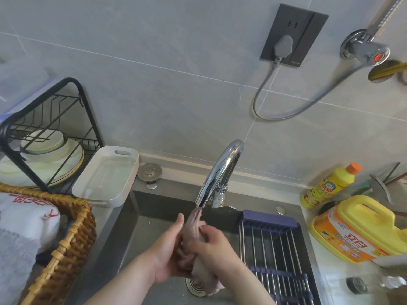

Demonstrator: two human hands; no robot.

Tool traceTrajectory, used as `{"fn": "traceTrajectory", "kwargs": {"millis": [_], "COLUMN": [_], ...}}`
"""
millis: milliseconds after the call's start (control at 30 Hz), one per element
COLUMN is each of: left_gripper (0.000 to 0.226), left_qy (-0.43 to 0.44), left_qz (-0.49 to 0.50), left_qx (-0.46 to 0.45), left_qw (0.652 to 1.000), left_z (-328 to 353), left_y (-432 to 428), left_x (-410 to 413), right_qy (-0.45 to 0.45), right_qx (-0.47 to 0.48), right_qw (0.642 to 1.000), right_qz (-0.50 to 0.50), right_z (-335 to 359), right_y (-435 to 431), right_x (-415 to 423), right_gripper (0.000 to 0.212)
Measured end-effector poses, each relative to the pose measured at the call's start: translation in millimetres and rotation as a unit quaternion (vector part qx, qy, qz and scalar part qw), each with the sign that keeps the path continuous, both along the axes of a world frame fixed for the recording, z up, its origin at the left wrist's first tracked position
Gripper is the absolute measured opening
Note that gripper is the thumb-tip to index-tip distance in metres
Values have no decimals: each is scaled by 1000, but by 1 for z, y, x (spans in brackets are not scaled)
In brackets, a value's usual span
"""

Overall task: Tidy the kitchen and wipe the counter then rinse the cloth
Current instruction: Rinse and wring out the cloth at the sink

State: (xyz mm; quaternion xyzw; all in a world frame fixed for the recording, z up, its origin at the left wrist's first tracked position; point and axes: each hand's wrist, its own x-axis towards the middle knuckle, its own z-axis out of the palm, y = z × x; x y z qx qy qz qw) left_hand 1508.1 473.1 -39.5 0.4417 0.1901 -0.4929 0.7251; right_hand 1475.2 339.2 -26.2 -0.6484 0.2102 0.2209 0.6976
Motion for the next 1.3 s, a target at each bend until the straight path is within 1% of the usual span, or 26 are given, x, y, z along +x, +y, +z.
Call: {"fn": "traceTrajectory", "kwargs": {"millis": [33, 67, 100, 133, 167, 200, 233, 267, 300, 367, 400, 467, 533, 633, 700, 767, 900, 933, 1033, 1133, 1200, 1267, 1300], "left_gripper": [62, 49, 36, 31, 32, 34, 32, 30, 29, 27, 25, 21, 18, 22, 25, 26, 17, 20, 40, 41, 49, 33, 31], "left_qy": [7, 11, 12, 13, 16, 17, 17, 13, 8, 3, -3, -16, -18, -14, -15, -16, -19, -22, -16, -11, -16, -31, -34], "left_qz": [44, 93, 127, 140, 137, 128, 121, 121, 124, 131, 129, 116, 112, 112, 114, 128, 141, 140, 140, 137, 122, 124, 135], "left_qx": [-10, -13, -18, -21, -18, -6, 14, 34, 46, 57, 60, 58, 59, 71, 79, 74, 58, 51, 53, 32, 21, 14, -5], "left_qw": [999, 996, 992, 990, 990, 992, 992, 992, 991, 990, 990, 991, 992, 991, 990, 989, 988, 989, 989, 990, 992, 992, 990], "left_z": [0, -1, -5, -4, -7, -8, -8, -6, -8, -4, -1, 2, 3, 2, 2, 4, 7, 8, 6, 9, 10, 14, 17], "left_y": [-2, -2, 2, 6, 10, 15, 18, 20, 20, 16, 13, 8, 4, 3, 2, 3, 5, 5, 7, 13, 16, 18, 20], "left_x": [-2, -3, -4, -7, -9, -10, -11, -12, -11, -11, -11, -11, -10, -8, -7, -7, -7, -7, -9, -15, -19, -24, -27], "right_qy": [-13, -14, 3, 24, 33, 18, -11, -43, -69, -99, -105, -109, -108, -119, -142, -155, -152, -147, -123, -126, -175, -216, -228], "right_qx": [-44, -52, -24, 13, 14, -49, -156, -260, -327, -367, -389, -447, -482, -490, -480, -467, -450, -442, -417, -399, -379, -351, -340], "right_qw": [998, 996, 996, 997, 998, 998, 988, 965, 943, 925, 915, 887, 866, 861, 864, 868, 876, 880, 890, 890, 894, 907, 911], "right_qz": [47, 77, 85, 70, 48, 23, 8, 1, -8, -19, -24, -47, -70, -71, -60, -59, -79, -92, -138, -182, -163, -88, -51], "right_z": [2, 5, 11, 14, 14, 11, 10, 6, 3, -2, -4, -9, -12, -16, -18, -21, -20, -19, -15, -9, 2, 13, 18], "right_y": [3, 4, 3, 0, -5, -12, -19, -25, -30, -34, -35, -39, -47, -60, -70, -77, -81, -81, -80, -66, -46, -20, -8], "right_x": [-1, -2, -2, -1, 3, 9, 17, 24, 30, 40, 43, 44, 40, 36, 36, 37, 46, 48, 52, 40, 18, -10, -24], "right_gripper": [19, 16, 10, 9, 15, 19, 23, 27, 33, 44, 46, 46, 43, 32, 23, 20, 17, 16, 16, 21, 19, 27, 28]}}
